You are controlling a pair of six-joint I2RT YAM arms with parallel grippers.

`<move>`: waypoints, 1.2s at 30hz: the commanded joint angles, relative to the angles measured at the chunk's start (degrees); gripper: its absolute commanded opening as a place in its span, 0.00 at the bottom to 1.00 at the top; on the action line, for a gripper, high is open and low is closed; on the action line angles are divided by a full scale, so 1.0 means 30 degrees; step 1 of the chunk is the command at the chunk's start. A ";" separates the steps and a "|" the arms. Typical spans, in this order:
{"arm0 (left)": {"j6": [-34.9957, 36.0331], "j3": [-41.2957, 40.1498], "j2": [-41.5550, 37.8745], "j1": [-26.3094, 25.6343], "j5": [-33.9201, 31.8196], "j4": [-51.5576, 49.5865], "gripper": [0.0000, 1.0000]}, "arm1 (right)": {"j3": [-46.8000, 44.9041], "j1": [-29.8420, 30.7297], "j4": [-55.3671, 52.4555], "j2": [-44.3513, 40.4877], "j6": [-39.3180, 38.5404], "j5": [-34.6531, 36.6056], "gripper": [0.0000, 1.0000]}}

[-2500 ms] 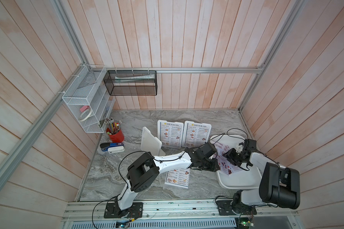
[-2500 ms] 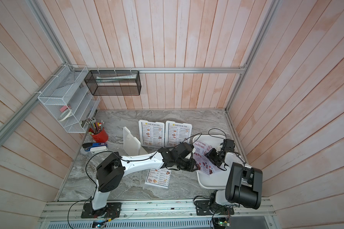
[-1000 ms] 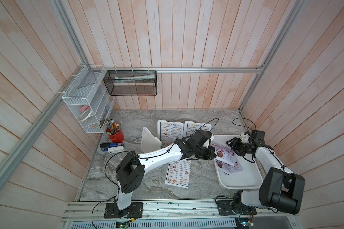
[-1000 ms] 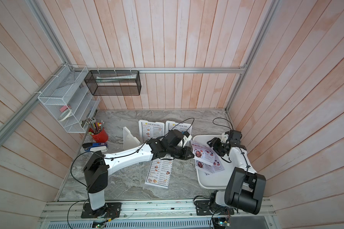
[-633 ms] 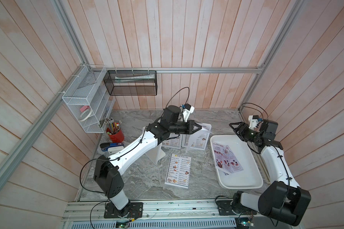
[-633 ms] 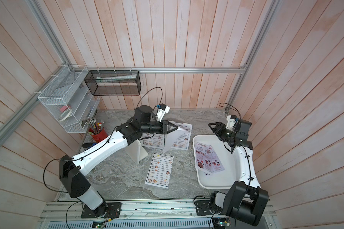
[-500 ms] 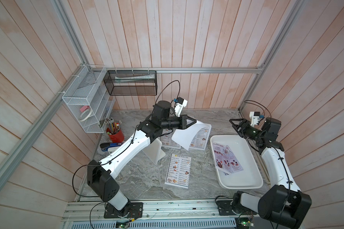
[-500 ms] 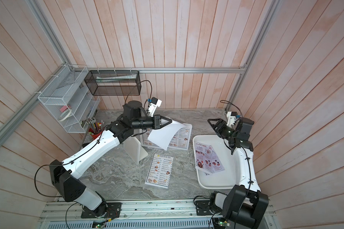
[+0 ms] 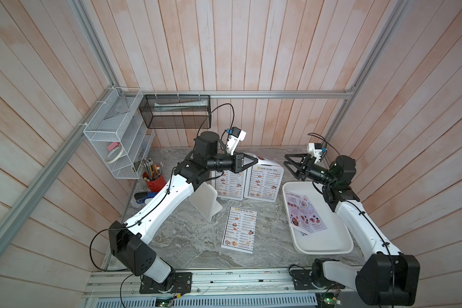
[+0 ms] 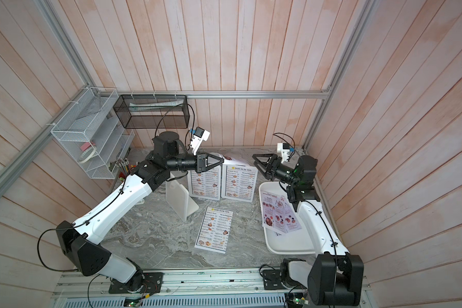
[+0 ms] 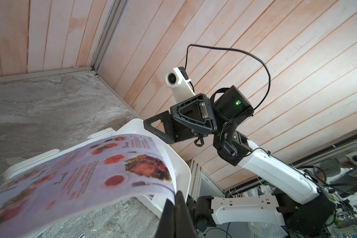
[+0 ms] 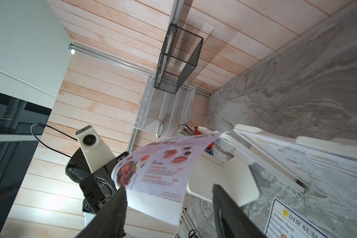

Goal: Replace the menus in the menu holders
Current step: Pick up the menu from the storage box.

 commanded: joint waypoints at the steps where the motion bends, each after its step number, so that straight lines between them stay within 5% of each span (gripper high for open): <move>1: 0.0800 0.0066 -0.0237 0.0019 0.0895 -0.0071 0.00 | 0.0015 0.0899 0.1389 0.0335 0.1566 0.0511 0.67; 36: 0.2358 -0.0545 -0.0370 -0.1256 0.2899 -0.0329 0.00 | -0.3290 0.2517 0.6535 -0.0174 0.6367 0.0653 0.68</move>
